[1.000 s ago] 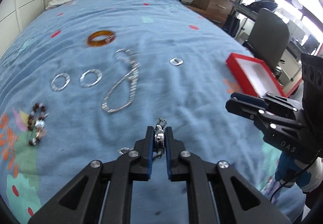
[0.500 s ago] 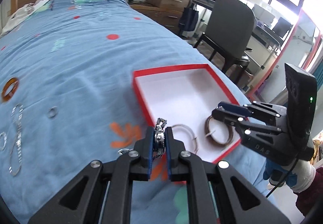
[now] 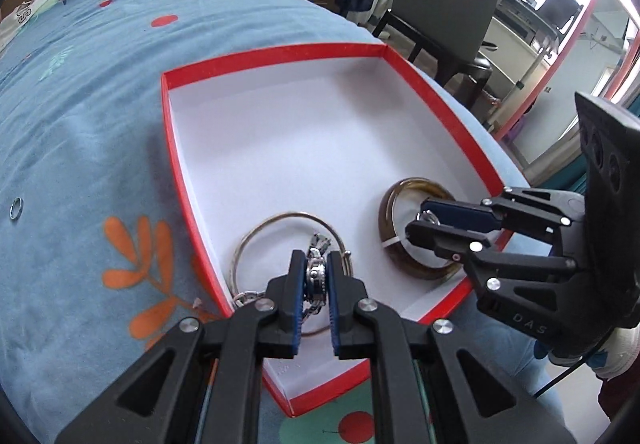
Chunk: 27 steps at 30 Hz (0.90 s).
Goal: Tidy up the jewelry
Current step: 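Carry watch and ring into the red box and open both tools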
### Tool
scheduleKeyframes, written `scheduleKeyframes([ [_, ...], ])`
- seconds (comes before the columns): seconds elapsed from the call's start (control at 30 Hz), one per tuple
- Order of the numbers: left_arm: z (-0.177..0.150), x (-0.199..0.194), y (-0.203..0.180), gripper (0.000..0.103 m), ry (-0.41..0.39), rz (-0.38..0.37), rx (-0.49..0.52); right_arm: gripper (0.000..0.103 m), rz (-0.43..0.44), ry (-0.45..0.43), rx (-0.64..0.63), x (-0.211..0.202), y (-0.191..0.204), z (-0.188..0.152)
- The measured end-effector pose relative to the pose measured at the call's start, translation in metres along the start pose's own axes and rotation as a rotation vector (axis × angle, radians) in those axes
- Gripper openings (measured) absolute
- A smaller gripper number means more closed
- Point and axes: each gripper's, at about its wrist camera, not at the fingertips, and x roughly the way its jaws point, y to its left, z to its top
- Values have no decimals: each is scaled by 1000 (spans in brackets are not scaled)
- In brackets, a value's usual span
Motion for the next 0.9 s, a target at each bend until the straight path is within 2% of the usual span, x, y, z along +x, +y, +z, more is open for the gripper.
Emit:
scheduleKeyframes([
  [0.53,-2,12,-4,11,29,74,7,21,-5,39,-43,2,1,1],
  [0.73,-3,10,-3,11,26,82,-9,25,-1,42,-44,1,2,-1],
  [0.9,-8,7,-12,19,13,89,27,26,4,30,-44,-5,1,-4],
])
